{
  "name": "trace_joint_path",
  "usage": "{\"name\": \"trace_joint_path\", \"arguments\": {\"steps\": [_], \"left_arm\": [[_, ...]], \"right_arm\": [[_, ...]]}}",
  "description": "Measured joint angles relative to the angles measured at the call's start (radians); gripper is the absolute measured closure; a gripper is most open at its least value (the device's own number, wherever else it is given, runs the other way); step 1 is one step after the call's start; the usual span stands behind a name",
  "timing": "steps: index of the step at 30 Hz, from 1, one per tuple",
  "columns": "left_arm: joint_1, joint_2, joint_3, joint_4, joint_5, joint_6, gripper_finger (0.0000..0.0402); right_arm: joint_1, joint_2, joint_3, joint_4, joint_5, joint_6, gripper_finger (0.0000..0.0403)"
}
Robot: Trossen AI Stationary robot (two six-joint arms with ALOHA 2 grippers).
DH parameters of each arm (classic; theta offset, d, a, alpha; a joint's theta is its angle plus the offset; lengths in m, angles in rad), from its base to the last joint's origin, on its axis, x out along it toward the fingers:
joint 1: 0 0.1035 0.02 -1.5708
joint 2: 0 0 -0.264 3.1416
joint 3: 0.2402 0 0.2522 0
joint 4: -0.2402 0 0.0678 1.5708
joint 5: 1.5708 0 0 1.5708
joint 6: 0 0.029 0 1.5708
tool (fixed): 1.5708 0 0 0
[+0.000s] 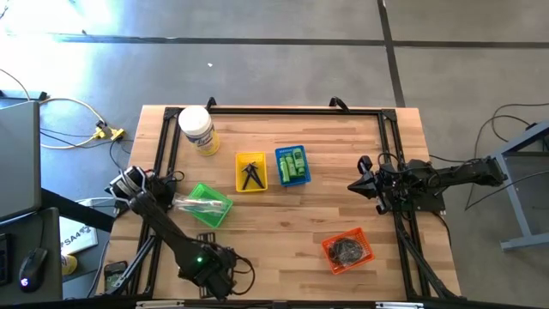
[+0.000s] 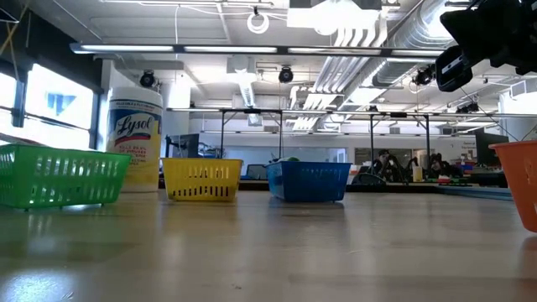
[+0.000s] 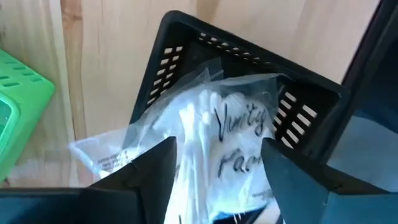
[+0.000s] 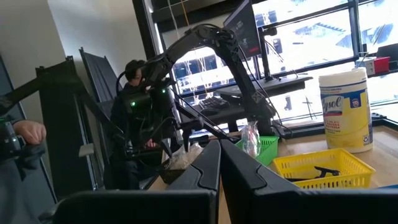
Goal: Pick & Place Travel size toiletries
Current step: Return to Home Position
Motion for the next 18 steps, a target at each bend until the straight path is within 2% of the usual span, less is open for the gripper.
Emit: {"name": "trace_joint_path", "arguments": {"steps": [8,12,14,18], "left_arm": [[0.006,-0.054,0.000,-0.047,0.018,0.009,0.0160],[0.005,-0.097,0.000,-0.055,0.004,0.062,0.0160],[0.005,-0.130,0.000,-0.059,-0.034,0.129,0.0160],[0.000,-0.205,0.000,-0.037,-0.214,0.317,0.0160]], "right_arm": [[0.000,0.000,0.000,0.000,0.000,0.000,0.0399],[0.000,0.000,0.000,0.000,0.000,0.000,0.0399],[0.000,0.000,0.000,0.000,0.000,0.000,0.0399],[0.000,0.000,0.000,0.000,0.000,0.000,0.0399]]}}
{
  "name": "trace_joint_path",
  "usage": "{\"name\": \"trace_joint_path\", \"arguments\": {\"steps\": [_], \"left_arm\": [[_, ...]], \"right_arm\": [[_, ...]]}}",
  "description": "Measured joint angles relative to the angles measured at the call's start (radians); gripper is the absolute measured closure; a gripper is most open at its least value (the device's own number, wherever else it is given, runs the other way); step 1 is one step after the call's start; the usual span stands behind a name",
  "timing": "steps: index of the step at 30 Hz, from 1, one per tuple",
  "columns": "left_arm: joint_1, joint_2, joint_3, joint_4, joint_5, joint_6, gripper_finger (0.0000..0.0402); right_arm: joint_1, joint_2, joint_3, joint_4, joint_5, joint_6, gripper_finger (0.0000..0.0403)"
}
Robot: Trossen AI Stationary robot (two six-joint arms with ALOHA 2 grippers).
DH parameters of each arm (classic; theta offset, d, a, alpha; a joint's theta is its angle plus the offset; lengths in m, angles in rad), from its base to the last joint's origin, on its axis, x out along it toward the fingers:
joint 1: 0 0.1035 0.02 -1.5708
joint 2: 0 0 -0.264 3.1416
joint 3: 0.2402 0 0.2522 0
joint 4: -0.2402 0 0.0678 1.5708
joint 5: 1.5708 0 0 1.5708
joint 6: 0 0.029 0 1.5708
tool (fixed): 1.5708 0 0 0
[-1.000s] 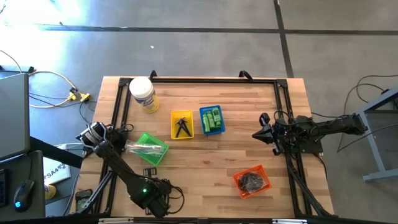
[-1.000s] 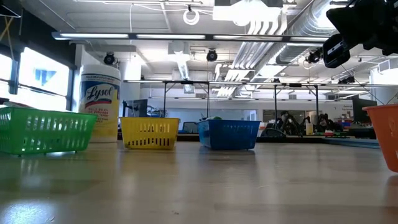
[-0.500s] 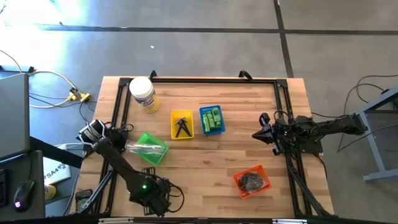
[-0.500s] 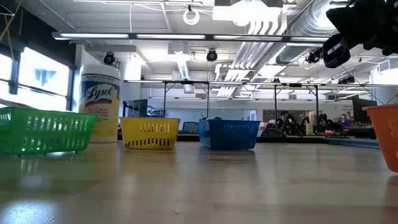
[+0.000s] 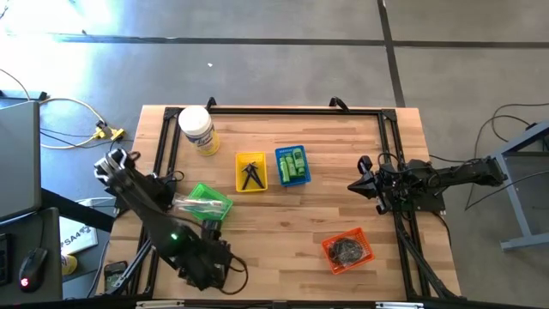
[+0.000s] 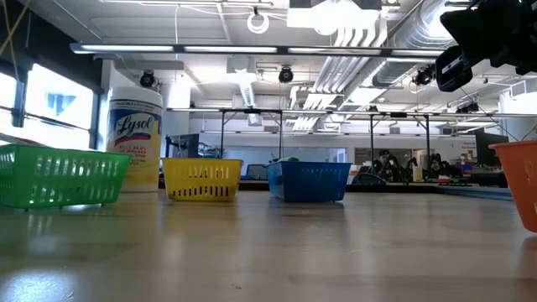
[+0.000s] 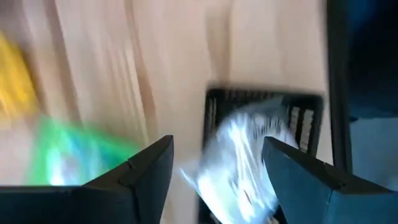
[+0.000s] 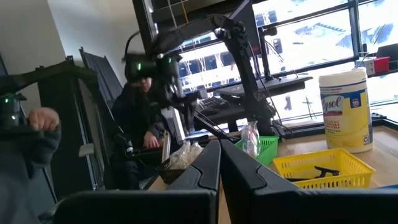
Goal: Pick & Place Travel size toiletries
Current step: Return to Home Position
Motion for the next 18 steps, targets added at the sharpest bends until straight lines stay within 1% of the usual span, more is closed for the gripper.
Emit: {"name": "trace_joint_path", "arguments": {"steps": [2,4,7,9,11,16,17,18], "left_arm": [[0.001,-0.049,0.000,0.060,-0.043,0.147,0.0161],[0.023,-0.093,0.000,0.125,-0.054,0.310,0.0168],[0.082,-0.161,-0.004,0.215,-0.051,0.519,0.0196],[0.144,-0.209,-0.021,0.253,-0.025,0.637,0.0225],[0.217,-0.254,-0.046,0.270,0.016,0.721,0.0260],[0.426,-0.397,-0.089,0.312,0.125,0.883,0.0373],[0.468,-0.432,-0.100,0.330,0.155,0.902,0.0387],[0.508,-0.467,-0.112,0.345,0.187,0.917,0.0392]], "right_arm": [[0.000,0.000,0.000,0.000,0.000,0.000,0.0399],[0.000,0.000,0.000,0.000,0.000,0.000,0.0399],[0.000,0.000,0.000,0.000,0.000,-0.004,0.0399],[0.000,0.000,0.000,-0.001,0.003,-0.004,0.0399],[0.000,0.000,0.000,0.000,0.003,-0.009,0.0399],[0.000,0.000,0.000,-0.010,0.010,-0.043,0.0399],[0.000,0.000,0.000,-0.010,0.027,-0.056,0.0399],[0.000,0.000,0.000,-0.012,0.050,-0.064,0.0399]]}}
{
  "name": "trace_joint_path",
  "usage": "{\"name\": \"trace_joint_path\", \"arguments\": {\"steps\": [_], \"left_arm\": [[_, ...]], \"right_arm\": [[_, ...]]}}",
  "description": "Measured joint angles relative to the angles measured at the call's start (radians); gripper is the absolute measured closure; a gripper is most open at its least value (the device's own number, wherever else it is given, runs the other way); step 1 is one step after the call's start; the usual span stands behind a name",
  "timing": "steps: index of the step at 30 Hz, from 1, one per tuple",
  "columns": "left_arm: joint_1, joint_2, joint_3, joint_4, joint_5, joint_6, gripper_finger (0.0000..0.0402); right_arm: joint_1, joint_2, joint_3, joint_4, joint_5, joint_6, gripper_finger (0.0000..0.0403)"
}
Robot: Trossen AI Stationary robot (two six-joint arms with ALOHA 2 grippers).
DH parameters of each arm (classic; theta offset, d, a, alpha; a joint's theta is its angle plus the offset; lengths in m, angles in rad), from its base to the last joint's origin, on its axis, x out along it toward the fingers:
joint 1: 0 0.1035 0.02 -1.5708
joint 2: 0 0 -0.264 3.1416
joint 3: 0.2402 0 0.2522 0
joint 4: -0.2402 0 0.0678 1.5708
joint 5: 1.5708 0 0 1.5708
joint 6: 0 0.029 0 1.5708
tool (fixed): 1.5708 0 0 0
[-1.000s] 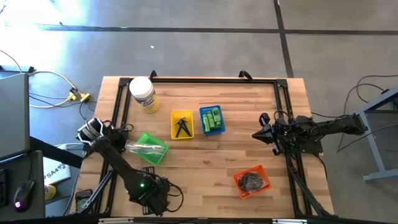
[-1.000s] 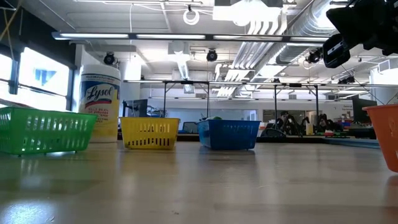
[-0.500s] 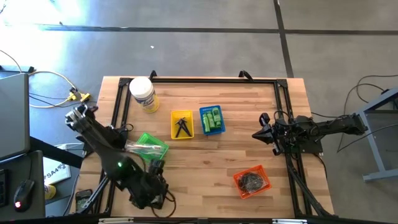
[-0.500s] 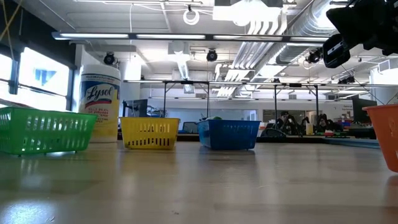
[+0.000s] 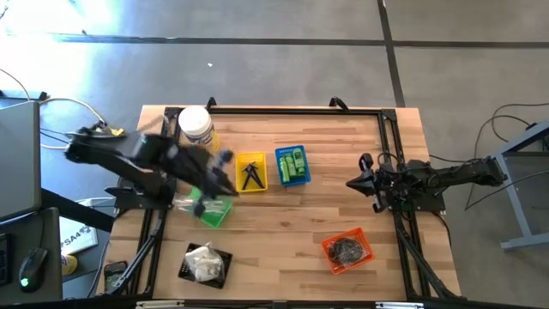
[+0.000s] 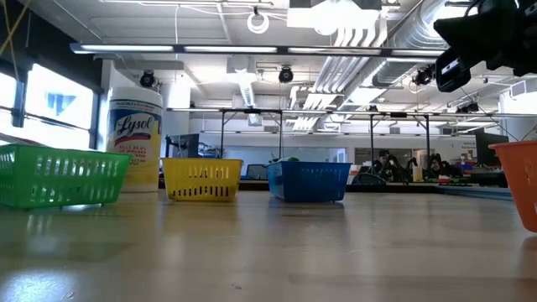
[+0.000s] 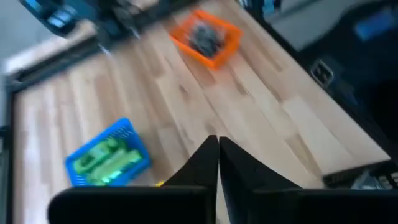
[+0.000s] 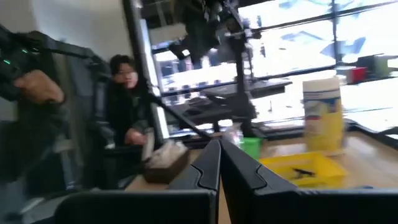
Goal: Pick & Place Travel size toiletries
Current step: Return to Home Position
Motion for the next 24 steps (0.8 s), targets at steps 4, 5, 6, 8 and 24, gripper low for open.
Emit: {"name": "trace_joint_path", "arguments": {"steps": [4,5,6,8,24], "left_arm": [[0.110,-0.153,-0.094,0.042,0.063,0.031,0.0390],[0.123,-0.205,-0.145,0.087,0.072,0.048,0.0394],[0.134,-0.255,-0.206,0.149,0.078,0.068,0.0398],[0.156,-0.354,-0.343,0.285,0.081,0.107,0.0399],[0.585,-0.775,-0.970,0.749,0.297,0.103,0.0401]], "right_arm": [[0.000,0.000,0.000,-0.046,0.093,-0.016,0.0399],[0.000,0.000,0.000,-0.063,0.110,-0.019,0.0399],[0.000,0.000,0.000,-0.075,0.130,-0.023,0.0399],[0.000,0.000,0.000,-0.077,0.177,-0.034,0.0399],[-0.068,-0.002,0.072,-0.227,0.218,-0.064,0.0399]]}}
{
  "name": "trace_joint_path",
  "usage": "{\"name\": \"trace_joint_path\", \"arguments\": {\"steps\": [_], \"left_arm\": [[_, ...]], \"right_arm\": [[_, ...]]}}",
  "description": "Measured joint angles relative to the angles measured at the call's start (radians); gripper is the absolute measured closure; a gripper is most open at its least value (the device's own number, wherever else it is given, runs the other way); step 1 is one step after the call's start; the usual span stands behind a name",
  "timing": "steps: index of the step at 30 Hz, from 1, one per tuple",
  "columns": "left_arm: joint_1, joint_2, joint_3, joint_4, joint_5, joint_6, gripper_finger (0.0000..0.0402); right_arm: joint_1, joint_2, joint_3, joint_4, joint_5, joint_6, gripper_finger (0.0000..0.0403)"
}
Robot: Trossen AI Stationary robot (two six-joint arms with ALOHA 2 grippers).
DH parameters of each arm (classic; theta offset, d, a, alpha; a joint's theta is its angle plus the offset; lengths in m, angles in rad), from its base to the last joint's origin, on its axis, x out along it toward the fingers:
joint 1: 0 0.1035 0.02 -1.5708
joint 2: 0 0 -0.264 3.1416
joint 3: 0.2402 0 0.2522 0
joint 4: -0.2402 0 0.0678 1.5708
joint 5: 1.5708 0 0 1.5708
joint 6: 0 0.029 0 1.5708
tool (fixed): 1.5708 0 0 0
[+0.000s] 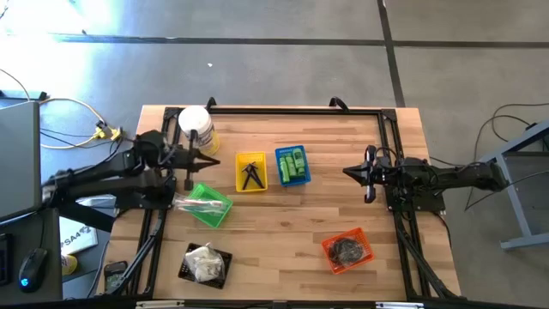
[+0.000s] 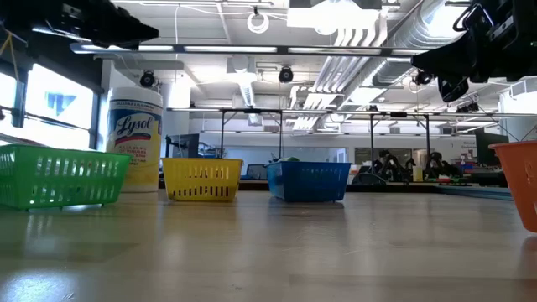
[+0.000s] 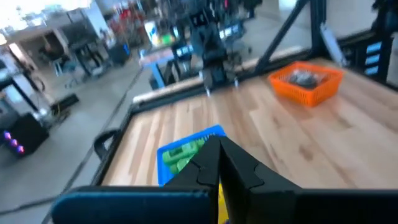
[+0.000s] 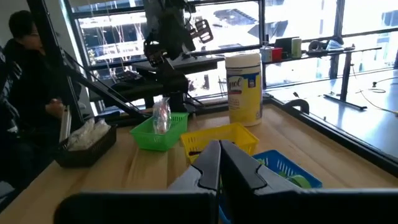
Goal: Pick & Place Travel size toiletries
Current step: Return to Home Position
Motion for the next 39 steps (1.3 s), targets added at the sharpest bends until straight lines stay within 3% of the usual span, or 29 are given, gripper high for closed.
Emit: {"name": "trace_joint_path", "arguments": {"steps": [5,11,18,27,39], "left_arm": [[0.109,-0.095,-0.074,0.043,0.161,-0.038,0.0401],[0.177,-0.130,-0.193,0.109,0.254,-0.120,0.0401],[0.182,-0.202,-0.300,0.133,0.264,-0.170,0.0402],[0.181,-0.384,-0.412,0.149,0.277,-0.180,0.0401],[0.181,-0.421,-0.414,0.144,0.295,-0.230,0.0401]], "right_arm": [[-0.029,-0.018,0.002,0.000,-0.071,0.012,0.0399],[-0.042,-0.048,-0.005,0.007,-0.116,0.043,0.0399],[-0.042,-0.085,-0.069,0.036,-0.079,0.074,0.0399],[-0.042,-0.090,-0.069,0.023,-0.090,0.095,0.0399],[-0.042,-0.090,-0.071,0.023,-0.091,0.105,0.0399]]}}
